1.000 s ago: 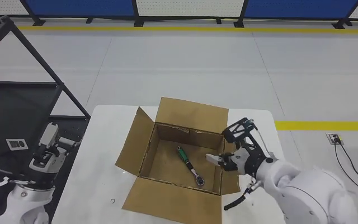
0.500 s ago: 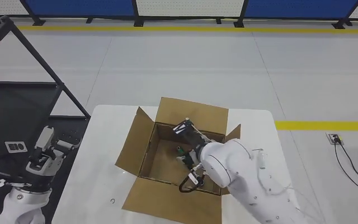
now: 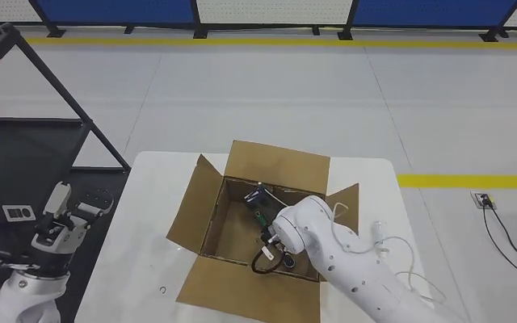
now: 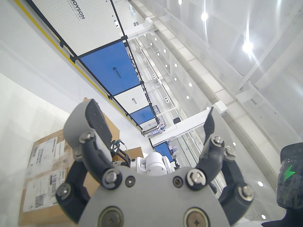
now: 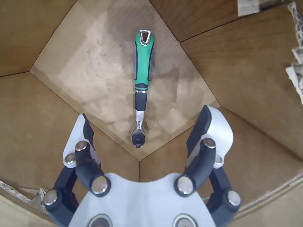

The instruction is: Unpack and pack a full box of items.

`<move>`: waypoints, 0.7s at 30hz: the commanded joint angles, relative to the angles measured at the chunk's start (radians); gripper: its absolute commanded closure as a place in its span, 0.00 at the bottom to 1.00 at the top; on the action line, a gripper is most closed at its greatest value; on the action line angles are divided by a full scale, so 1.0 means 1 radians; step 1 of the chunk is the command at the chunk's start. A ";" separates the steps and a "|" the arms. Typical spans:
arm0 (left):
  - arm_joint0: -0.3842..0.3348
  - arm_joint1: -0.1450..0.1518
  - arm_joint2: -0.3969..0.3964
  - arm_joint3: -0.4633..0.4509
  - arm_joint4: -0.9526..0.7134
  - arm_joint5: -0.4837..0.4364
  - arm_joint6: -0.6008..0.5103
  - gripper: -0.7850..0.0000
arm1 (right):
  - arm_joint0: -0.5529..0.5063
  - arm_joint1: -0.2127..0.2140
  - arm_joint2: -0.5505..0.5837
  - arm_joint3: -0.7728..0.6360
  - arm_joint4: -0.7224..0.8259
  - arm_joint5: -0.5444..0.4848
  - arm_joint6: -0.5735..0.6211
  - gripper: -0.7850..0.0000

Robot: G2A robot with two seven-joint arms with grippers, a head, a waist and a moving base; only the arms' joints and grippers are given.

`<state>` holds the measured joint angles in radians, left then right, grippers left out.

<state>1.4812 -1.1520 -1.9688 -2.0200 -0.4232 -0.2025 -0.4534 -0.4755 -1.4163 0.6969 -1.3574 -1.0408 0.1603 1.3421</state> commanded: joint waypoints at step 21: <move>0.000 0.000 0.000 0.000 0.000 0.000 0.000 0.00 | 0.124 -0.129 -0.127 0.426 0.125 -0.082 -0.068 0.58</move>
<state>1.4812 -1.1520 -1.9688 -2.0200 -0.4231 -0.2026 -0.4534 -0.3582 -1.5383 0.5740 -0.9517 -0.9216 0.0797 1.2728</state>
